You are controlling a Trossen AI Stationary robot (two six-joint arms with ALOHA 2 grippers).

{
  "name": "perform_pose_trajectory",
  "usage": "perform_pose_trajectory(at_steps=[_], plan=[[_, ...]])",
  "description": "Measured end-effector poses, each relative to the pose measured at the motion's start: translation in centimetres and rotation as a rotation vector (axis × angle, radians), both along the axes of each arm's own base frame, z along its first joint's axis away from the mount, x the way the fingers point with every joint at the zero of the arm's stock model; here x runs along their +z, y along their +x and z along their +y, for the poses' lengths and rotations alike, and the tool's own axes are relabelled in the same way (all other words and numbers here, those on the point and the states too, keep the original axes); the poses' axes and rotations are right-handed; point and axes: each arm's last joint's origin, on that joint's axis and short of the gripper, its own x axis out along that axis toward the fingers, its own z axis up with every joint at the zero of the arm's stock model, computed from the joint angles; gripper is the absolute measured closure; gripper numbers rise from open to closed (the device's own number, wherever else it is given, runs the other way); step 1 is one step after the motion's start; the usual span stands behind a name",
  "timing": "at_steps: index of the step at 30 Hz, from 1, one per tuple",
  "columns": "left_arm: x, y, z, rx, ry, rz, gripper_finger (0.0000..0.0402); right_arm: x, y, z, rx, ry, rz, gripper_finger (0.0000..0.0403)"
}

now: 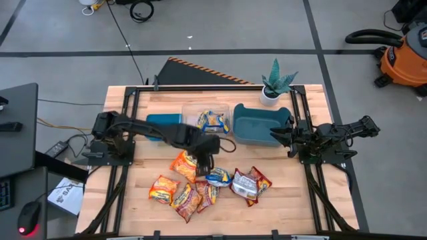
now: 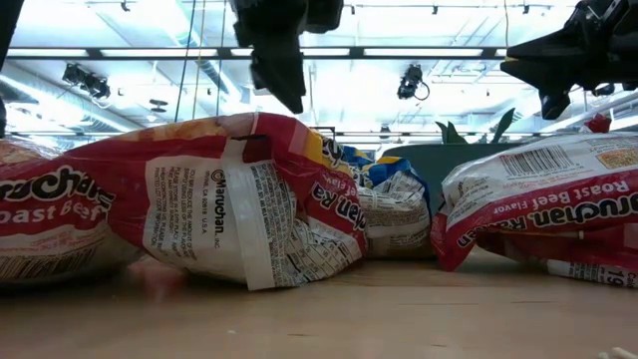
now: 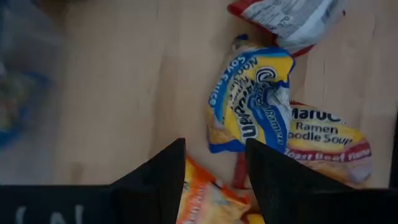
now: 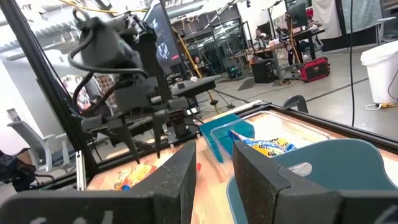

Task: Sort Maruchan noodles
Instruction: Put the blue noodle pack into the transparent bin

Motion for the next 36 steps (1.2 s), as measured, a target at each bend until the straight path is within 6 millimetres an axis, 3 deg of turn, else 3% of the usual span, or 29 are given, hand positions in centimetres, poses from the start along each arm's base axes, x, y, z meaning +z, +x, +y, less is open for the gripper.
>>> perform_pose_trajectory(at_steps=[4, 9, 15, 21, 31, 36], plan=[[-0.4, -0.5, -2.1, 0.027, -0.036, 0.023, 0.0229, 0.0, 0.0, 0.0, 0.000, 0.000, -0.001, 0.0291], [-0.3, 0.0, -4.9, -0.021, -0.043, -0.072, 0.0230, 0.0, 0.0, 0.0, 0.000, 0.001, -0.004, 0.0292], [-3.0, 0.6, -7.1, -0.061, 0.038, -0.037, 0.0230, 0.0, 0.0, 0.0, 0.000, 0.001, -0.003, 0.0292], [-4.1, 0.4, -7.9, -0.103, 0.093, 0.007, 0.0230, 0.1, 0.0, 0.0, 0.000, 0.002, -0.006, 0.0292], [-4.4, -0.4, -7.8, -0.142, 0.256, 0.059, 0.0231, 0.1, 0.0, 0.0, 0.000, 0.001, -0.005, 0.0292], [-4.3, -0.3, -7.8, -0.158, 0.256, 0.045, 0.0254, 0.0, 0.0, 0.0, 0.000, 0.001, -0.004, 0.0292]])
